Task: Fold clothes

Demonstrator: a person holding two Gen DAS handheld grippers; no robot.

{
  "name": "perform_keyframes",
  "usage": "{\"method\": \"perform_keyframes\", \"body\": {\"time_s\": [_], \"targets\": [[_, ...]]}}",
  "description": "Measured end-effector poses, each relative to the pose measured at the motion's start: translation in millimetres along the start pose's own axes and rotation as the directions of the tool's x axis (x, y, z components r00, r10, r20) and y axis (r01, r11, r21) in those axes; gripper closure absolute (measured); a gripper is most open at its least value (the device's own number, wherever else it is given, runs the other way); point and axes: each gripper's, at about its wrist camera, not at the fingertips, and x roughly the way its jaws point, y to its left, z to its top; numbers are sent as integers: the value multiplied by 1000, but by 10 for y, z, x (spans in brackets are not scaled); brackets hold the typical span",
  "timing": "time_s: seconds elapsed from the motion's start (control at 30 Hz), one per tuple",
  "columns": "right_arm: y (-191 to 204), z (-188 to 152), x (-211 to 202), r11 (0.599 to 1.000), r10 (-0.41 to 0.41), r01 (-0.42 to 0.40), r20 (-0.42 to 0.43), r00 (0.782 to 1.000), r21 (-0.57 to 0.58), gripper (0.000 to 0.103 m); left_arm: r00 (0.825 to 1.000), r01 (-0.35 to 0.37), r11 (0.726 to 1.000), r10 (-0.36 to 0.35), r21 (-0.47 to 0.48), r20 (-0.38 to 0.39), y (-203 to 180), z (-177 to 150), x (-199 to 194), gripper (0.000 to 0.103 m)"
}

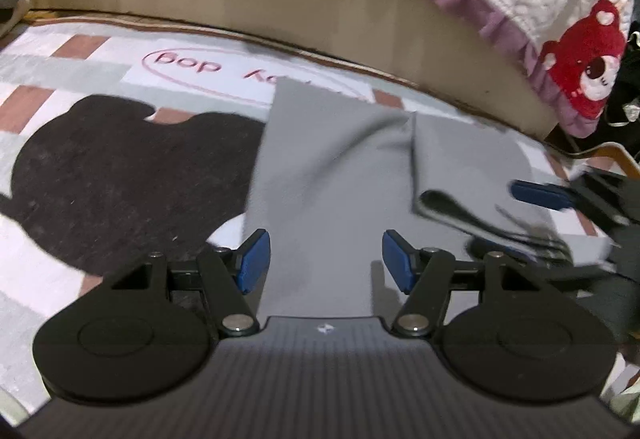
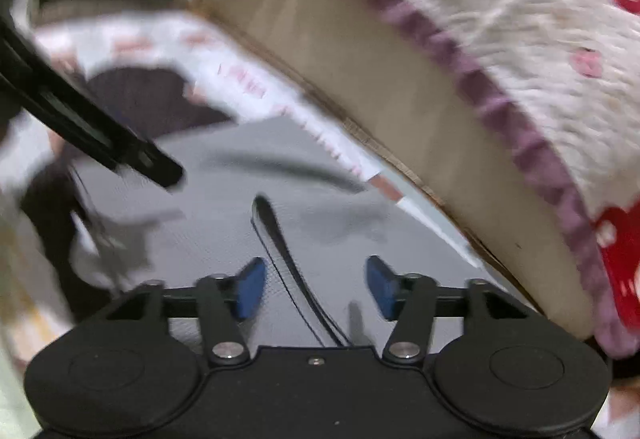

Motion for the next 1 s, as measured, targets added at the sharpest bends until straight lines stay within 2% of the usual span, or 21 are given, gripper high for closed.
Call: {"method": "perform_keyframes", "body": {"time_s": [0.03, 0.1, 0.13, 0.17, 0.2, 0.27, 0.37, 0.47, 0.63, 0.7, 0.8, 0.83, 0.93, 0.97, 1.0], "targets": [[-9, -5, 90, 1000, 17, -17, -8, 1000, -1, 42, 1000, -5, 1000, 5, -2, -4, 19, -11, 5, 42], [-111, 2, 199, 997, 69, -69, -10, 998, 38, 53, 1000, -6, 1000, 6, -4, -8, 39, -24, 18, 42], [-205, 14, 218, 992, 104, -103, -2, 995, 78, 86, 1000, -6, 1000, 5, -3, -10, 46, -28, 24, 42], [-360, 21, 181, 981, 115, -117, 17, 993, 156, 95, 1000, -4, 1000, 4, 0, -10, 44, -27, 28, 42], [-515, 27, 144, 964, 126, -131, 36, 991, 233, 95, 1000, -4, 1000, 4, 3, -11, 43, -26, 32, 42], [-888, 5, -1, 925, 75, -104, 95, 993, 364, 95, 1000, -7, 1000, 7, 9, -19, 45, -21, 50, 42], [-1427, -112, -61, 866, -12, -44, 107, 994, 498, 95, 999, -20, 1000, 21, 22, -35, 56, -24, 93, 41], [-1886, -374, 159, 781, -10, -46, 85, 996, 623, 95, 998, -40, 999, 41, 37, -39, 62, -25, 110, 41], [-1887, -730, 599, 749, 3, 48, -76, 997, 661, 95, 997, -46, 998, 48, 36, -56, 106, -60, 106, 41], [-1782, -707, 625, 752, -38, 102, -112, 993, 651, 93, 997, -53, 998, 55, 41, -61, 107, -72, 108, 41], [-1651, -647, 625, 747, -107, 190, -167, 980, 637, 72, 999, -40, 998, 40, 46, -14, 66, -37, 50, 41], [-1623, -588, 575, 760, -136, 201, -151, 979, 617, 62, 1000, -24, 999, 23, 49, 16, 48, -17, 14, 41], [-1538, -410, 424, 796, -220, 236, -98, 971, 557, 56, 996, 28, 998, -34, 64, 84, -30, 45, -46, 41], [-1511, -338, 377, 829, -161, 148, -22, 987, 540, 48, 995, 49, 996, -55, 74, 84, -65, 69, -20, 41], [-1499, -264, 414, 854, -71, 59, 4, 997, 517, 42, 995, 65, 995, -71, 78, 74, -92, 85, 17, 41]]}}
